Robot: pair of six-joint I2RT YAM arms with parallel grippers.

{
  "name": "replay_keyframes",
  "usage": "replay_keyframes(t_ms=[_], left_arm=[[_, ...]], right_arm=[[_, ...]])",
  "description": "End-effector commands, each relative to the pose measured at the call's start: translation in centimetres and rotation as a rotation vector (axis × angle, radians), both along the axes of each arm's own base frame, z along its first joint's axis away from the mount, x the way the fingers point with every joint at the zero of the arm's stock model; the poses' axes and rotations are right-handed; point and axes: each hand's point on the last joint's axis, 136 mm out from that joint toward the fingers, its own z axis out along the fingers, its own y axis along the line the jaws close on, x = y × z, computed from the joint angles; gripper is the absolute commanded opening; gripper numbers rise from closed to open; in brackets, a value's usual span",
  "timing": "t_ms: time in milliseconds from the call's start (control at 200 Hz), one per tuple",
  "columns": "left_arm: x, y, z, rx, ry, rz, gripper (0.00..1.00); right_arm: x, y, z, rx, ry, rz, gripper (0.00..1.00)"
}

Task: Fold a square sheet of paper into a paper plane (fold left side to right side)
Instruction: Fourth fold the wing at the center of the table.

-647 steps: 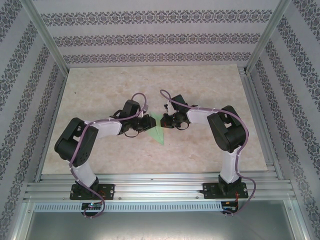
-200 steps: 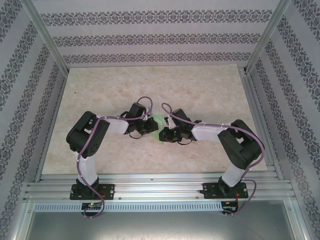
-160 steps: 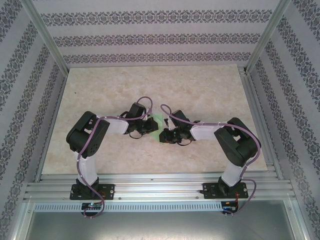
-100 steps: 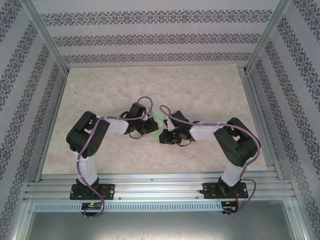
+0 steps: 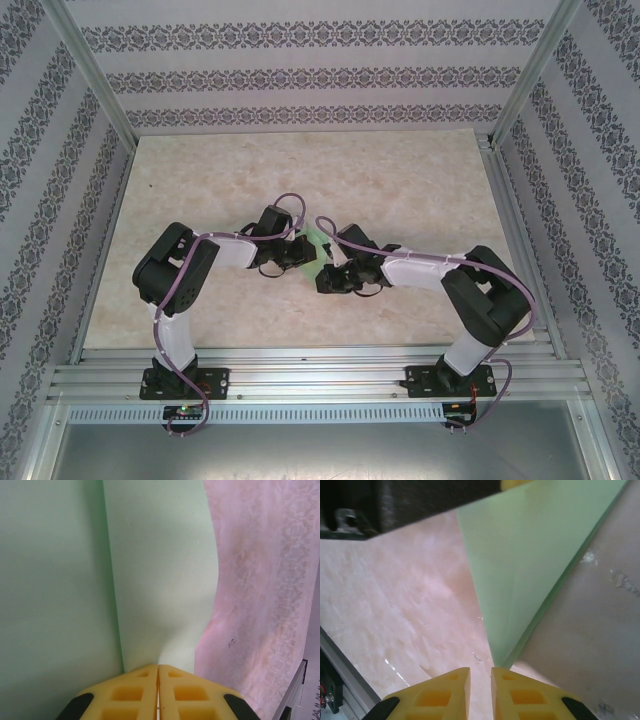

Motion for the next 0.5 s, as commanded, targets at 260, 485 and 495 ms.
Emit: replay_keyframes(t_ms=[260, 485, 495], left_arm=[[-1.7, 2.4, -4.1, 0.14, 0.073, 0.024, 0.11], [-1.6, 2.4, -4.2, 0.142, 0.073, 0.024, 0.11], [-1.6, 2.4, -4.1, 0.141, 0.072, 0.024, 0.11]], right_arm=[[0.6, 1.5, -0.8, 0.055, 0.031, -0.038, 0.18], [0.2, 1.2, -1.8, 0.04, 0.057, -0.04, 0.18], [0.2, 1.2, -1.9, 0.04, 0.059, -0.038, 0.18]])
